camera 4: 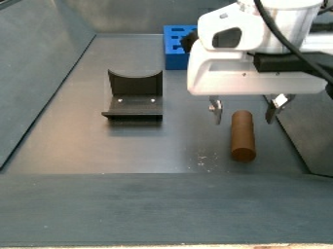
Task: Pick up the round object. Move up. Place the round object on the fixture. Regrasp the round object. Move to above the board. Insert the round object.
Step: Pick up the round object.
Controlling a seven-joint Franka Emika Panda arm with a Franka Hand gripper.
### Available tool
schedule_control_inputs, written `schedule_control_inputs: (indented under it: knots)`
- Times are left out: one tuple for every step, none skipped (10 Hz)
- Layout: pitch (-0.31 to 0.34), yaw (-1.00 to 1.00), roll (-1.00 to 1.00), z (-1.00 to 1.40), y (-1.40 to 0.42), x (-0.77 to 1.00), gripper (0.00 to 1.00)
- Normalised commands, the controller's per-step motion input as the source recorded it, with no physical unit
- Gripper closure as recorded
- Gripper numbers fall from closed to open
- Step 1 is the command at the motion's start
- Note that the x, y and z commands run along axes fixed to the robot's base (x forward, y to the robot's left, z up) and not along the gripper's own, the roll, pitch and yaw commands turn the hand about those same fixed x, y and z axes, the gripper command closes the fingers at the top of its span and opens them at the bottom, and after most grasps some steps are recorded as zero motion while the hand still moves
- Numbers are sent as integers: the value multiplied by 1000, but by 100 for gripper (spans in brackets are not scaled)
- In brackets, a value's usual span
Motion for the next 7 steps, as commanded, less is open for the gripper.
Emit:
schedule_control_inputs:
  knots:
    - [-54,0,-94,-326,106,-106,0]
    - [0,0,3,-103,-11,0,0]
    - [-286,-280,0,-394,-103,-37,0]
    - [-157,-123,0,-83,-54,-134,0]
    - [0,0,0,-26,0,0,0]
    - [-151,0,9,-540,0,0,0]
    - [0,0,-26,0,0,0,0]
